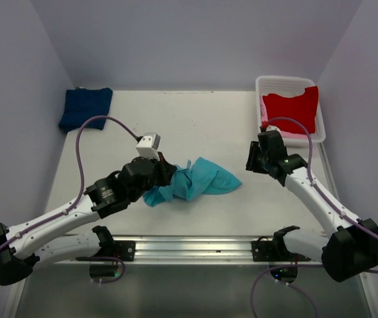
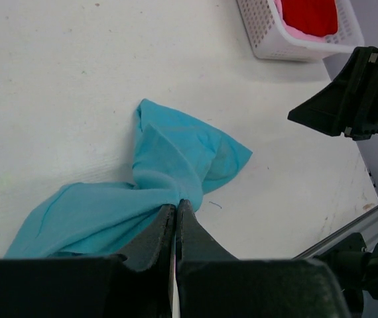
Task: Fold and stack the t-shirts
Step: Flatten the tshirt out
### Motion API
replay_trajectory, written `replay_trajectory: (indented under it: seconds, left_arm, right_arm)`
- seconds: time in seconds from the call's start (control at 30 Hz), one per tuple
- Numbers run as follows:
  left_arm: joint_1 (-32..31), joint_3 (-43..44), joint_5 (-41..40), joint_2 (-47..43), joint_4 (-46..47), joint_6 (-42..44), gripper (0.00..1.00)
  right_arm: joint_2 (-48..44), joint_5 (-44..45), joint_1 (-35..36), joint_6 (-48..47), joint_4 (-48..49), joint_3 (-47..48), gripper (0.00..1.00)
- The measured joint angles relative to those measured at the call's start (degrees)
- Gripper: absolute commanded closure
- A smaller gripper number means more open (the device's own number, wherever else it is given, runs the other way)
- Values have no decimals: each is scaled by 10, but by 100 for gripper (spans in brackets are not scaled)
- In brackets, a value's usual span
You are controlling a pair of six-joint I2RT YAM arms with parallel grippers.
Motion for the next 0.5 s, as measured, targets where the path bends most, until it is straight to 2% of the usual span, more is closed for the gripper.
replay_trajectory:
  seconds: [0.13,0.23,0.33,0.5]
  left_arm:
    - [0,0,-6,-2,-22,0,100]
    - [0,0,-10,-9,-38,0,100]
    - [0,2,-16,-21,-53,1,100]
    - [0,30,-22,-25,-90,9,100]
  right_arm:
    - [74,45,0,12,2,8,57]
    - [159,82,0,23,1,38,62]
    - [243,111,-4,34,2,85,100]
    - [348,144,-28,58,-4,197,100]
